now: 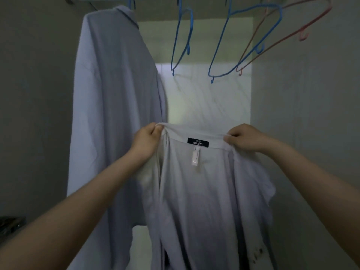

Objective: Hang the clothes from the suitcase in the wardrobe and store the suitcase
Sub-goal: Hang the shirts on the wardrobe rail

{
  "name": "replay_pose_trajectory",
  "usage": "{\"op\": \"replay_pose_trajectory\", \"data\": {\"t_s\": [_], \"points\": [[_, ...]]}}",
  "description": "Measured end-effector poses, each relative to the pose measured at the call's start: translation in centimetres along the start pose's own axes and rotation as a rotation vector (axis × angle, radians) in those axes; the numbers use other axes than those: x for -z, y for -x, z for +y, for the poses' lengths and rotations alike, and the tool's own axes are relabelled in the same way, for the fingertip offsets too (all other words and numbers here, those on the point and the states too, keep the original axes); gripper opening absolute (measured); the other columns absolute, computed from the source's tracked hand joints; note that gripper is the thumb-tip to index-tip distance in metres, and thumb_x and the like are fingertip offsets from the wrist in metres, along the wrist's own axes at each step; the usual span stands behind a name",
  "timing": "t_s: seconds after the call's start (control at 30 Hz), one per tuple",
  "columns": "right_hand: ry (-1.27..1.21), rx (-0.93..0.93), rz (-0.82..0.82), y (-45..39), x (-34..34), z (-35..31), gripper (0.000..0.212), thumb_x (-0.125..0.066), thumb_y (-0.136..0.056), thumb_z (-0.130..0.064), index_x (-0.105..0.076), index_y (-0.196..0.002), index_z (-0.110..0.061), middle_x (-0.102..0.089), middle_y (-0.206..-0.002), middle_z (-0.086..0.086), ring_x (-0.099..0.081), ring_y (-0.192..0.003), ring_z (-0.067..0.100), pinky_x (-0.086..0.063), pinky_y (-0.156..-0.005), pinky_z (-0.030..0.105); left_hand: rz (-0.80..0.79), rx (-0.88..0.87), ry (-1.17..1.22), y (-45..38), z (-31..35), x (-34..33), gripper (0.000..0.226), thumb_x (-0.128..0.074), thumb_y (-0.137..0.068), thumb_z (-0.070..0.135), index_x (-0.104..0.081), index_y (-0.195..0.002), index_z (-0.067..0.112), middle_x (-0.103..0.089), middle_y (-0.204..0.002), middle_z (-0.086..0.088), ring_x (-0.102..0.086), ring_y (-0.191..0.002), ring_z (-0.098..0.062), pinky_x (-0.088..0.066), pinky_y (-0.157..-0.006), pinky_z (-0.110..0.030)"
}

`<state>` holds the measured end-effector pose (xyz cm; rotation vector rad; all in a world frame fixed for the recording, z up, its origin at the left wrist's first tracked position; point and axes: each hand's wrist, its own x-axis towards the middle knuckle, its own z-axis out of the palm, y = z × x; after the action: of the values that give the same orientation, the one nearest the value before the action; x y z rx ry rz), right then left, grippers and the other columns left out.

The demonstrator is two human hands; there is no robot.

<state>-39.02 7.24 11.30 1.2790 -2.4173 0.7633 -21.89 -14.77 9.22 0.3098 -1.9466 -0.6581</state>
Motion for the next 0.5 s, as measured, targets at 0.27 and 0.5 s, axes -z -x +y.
{"op": "replay_pose_trajectory", "data": {"t_s": [0.27,0.5], "points": [[-0.634,-0.042,0.112,-1.1,5.4,-7.3,0.023,-0.047,-0.095,-0.023,-0.062,-0.105,-0.008,-0.069,-0.101,0.01,-0.065,-0.084,0.021,-0.049,-0.076,0.032,-0.014,0.01,0.381,-3.5,6.1,0.9,0.024,-0.039,-0.098,0.025,-0.047,-0.08,0.011,-0.046,-0.079,-0.011,-0.042,-0.073,-0.016,-0.035,-0.068,-0.028],[-1.283,0.034,0.242,-6.2,13.3,-17.9,0.069,-0.042,-0.094,-0.049,-0.025,-0.143,-0.002,-0.043,-0.135,0.026,-0.058,-0.109,0.033,-0.052,-0.083,0.034,0.042,-0.065,0.354,-5.3,7.9,2.4,0.043,-0.044,-0.096,0.024,-0.025,-0.058,0.021,-0.026,-0.056,0.002,-0.025,-0.051,-0.011,-0.024,-0.05,-0.026]]}}
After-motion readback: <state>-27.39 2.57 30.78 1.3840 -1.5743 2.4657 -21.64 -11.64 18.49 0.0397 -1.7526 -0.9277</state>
